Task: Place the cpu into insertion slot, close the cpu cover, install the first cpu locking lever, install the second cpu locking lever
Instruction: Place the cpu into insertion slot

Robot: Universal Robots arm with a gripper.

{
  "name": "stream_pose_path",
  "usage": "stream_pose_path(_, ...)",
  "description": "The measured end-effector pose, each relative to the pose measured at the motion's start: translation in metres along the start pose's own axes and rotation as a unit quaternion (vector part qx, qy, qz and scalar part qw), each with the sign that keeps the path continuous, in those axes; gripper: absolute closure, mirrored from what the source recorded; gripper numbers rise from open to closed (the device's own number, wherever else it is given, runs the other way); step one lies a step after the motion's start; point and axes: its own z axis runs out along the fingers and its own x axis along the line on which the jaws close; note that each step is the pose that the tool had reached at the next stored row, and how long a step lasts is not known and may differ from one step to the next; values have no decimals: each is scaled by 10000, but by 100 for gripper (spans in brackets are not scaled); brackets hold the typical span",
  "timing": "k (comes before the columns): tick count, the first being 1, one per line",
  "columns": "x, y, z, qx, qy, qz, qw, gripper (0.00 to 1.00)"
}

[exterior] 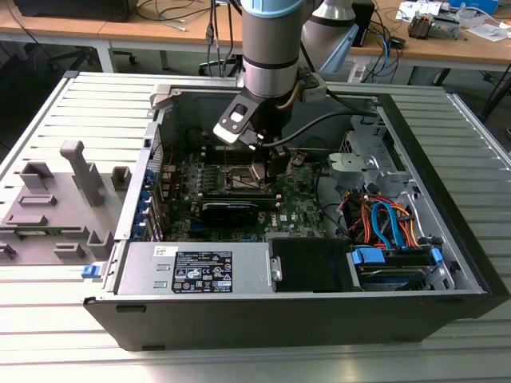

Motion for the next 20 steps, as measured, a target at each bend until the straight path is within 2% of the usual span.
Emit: stream_pose_path(20,0,0,1,4,-11,218,9998,45)
